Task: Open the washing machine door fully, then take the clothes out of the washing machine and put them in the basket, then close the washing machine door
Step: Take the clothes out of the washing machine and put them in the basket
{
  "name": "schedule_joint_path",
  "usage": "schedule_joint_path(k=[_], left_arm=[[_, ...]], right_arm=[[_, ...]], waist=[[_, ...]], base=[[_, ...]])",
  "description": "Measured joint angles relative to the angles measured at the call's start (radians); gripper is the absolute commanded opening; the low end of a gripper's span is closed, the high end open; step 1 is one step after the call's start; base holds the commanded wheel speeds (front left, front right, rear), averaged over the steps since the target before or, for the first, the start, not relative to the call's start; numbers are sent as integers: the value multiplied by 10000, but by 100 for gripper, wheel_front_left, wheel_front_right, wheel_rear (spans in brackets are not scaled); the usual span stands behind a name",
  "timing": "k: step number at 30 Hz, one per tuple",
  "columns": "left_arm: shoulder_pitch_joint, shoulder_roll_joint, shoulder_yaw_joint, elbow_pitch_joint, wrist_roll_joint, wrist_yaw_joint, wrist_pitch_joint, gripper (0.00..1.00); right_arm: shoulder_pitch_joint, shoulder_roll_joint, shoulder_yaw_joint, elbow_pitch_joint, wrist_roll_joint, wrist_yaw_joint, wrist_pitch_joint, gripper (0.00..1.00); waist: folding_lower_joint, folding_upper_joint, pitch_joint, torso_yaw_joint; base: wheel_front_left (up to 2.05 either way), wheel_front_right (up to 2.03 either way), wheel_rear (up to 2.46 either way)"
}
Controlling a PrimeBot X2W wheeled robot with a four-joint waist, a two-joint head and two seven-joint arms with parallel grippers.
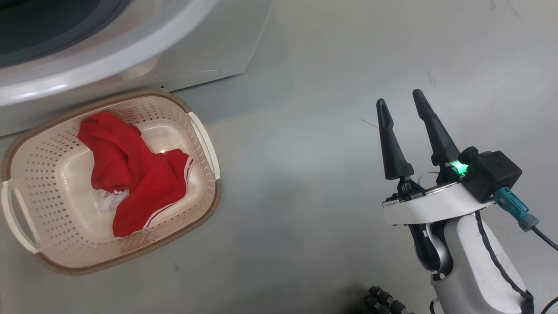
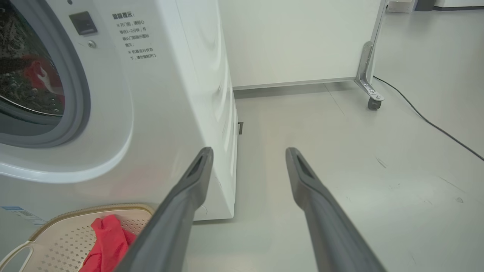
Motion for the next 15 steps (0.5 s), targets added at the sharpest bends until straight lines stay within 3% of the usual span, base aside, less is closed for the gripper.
schedule_joint_path(k=[15], left_arm=[[1874,-1509,221,-1338,-546,84,-2847,0]], right_arm=[[28,-213,-305,109,-583,111,0,100]], waist=[[0,0,-555,893]], base=[[0,0,0]])
